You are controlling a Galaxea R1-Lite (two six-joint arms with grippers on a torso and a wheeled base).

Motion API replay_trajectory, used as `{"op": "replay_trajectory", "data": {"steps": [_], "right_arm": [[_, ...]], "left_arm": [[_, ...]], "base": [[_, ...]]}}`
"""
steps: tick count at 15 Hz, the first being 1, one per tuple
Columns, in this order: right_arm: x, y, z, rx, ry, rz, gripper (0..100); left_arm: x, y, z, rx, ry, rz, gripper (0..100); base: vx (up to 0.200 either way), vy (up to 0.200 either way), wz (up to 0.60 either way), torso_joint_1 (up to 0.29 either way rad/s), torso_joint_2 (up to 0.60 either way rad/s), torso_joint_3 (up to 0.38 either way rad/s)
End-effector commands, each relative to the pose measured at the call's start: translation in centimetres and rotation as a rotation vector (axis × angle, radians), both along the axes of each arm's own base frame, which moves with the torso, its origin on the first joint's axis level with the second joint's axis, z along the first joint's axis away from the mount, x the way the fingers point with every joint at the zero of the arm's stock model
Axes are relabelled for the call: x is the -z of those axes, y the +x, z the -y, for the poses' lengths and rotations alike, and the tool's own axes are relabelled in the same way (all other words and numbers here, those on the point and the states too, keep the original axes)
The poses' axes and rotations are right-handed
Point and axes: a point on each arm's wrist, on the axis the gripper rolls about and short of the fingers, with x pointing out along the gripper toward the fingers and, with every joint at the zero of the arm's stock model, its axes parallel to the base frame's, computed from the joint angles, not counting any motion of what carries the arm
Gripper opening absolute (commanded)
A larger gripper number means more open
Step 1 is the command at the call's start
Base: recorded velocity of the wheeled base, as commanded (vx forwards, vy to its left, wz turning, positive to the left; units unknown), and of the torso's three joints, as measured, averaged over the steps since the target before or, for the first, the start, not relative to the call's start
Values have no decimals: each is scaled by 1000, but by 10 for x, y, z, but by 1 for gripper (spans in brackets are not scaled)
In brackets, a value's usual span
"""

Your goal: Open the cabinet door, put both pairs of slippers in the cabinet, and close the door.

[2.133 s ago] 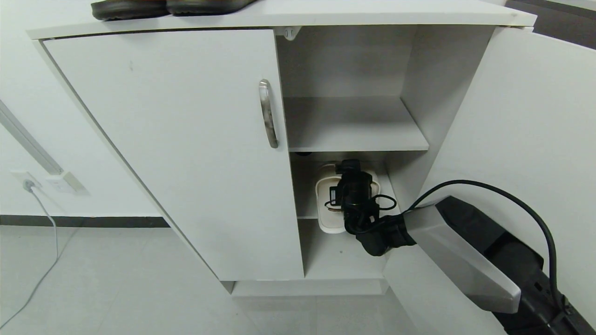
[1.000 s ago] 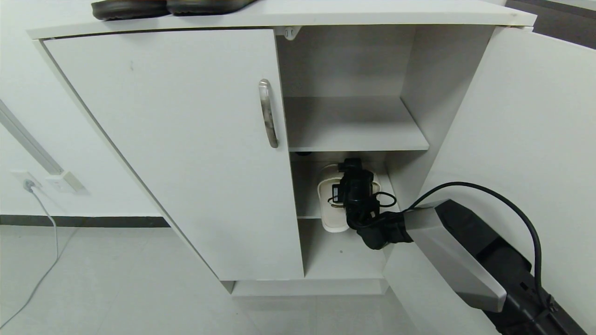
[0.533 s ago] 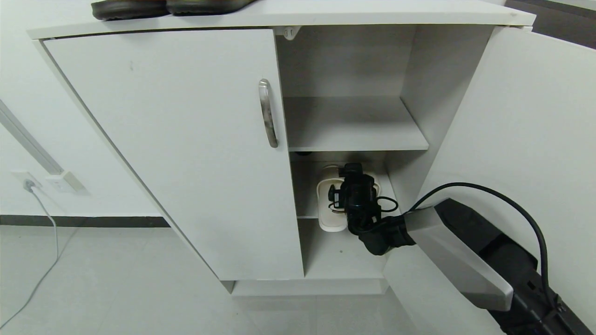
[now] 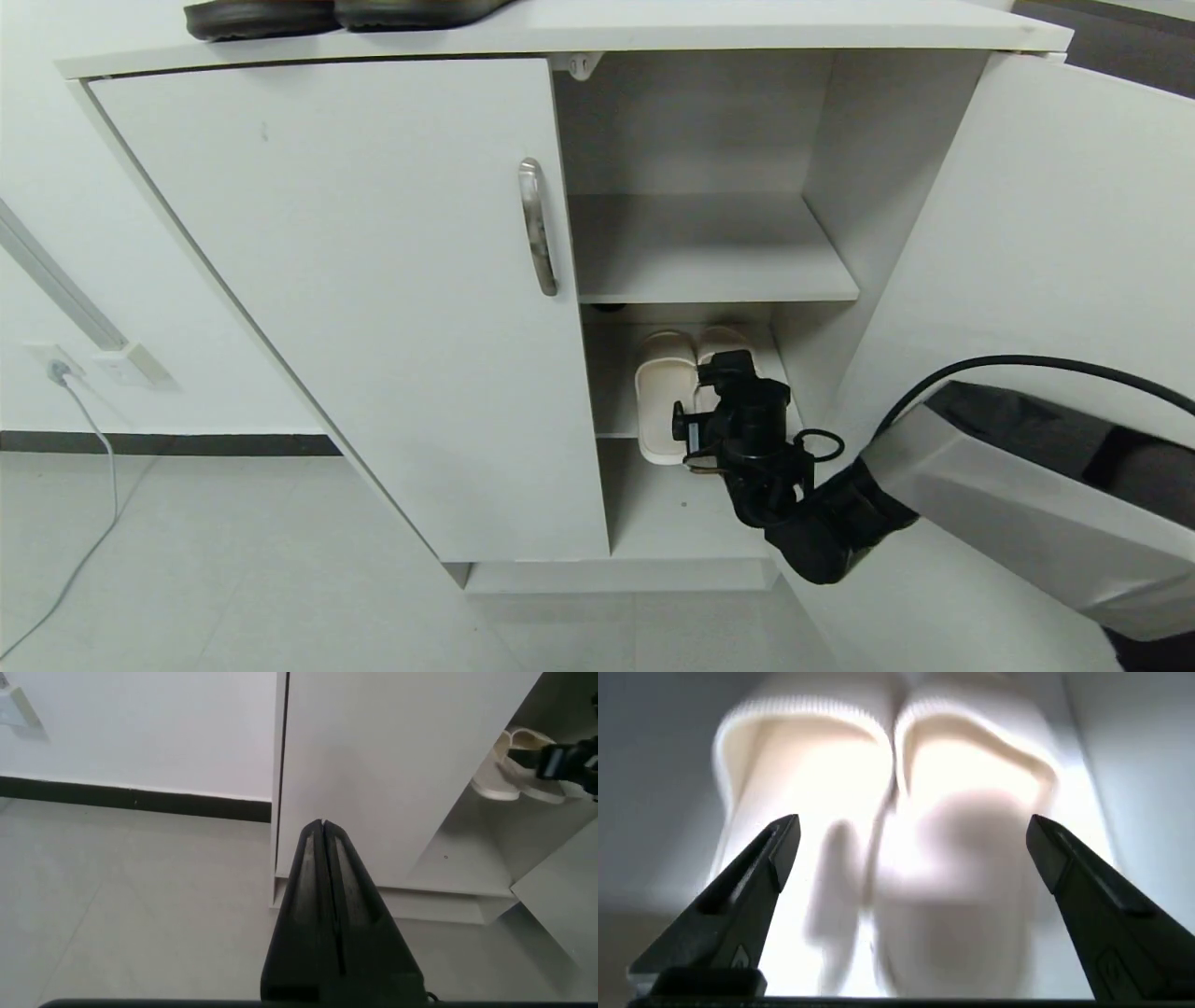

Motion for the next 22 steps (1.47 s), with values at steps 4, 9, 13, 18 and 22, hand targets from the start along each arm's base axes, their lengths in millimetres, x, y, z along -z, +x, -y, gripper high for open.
{"op": "replay_trajectory", "data": {"steps": [4,9,13,18,22], "right_arm": [[-35,-68,0,-122,23,23,100],[-33,-72,0,-122,20,19,100],[-27,-79,-3,-140,3,3,100],[-22,-85,-4,-152,-11,-14,100],[-19,-90,0,-156,-11,-12,100]], "left_arm": [[0,0,0,1,-2,1,0],[0,0,0,3,-3,0,0],[0,0,0,3,-2,1,0],[0,0,0,3,-2,1,0],[0,0,0,3,-2,1,0]], "base": [[0,0,0,0,0,0],[-200,0,0,-1,4,1],[-100,0,0,1,2,1],[0,0,0,0,0,0],[0,0,0,1,-1,21]]}}
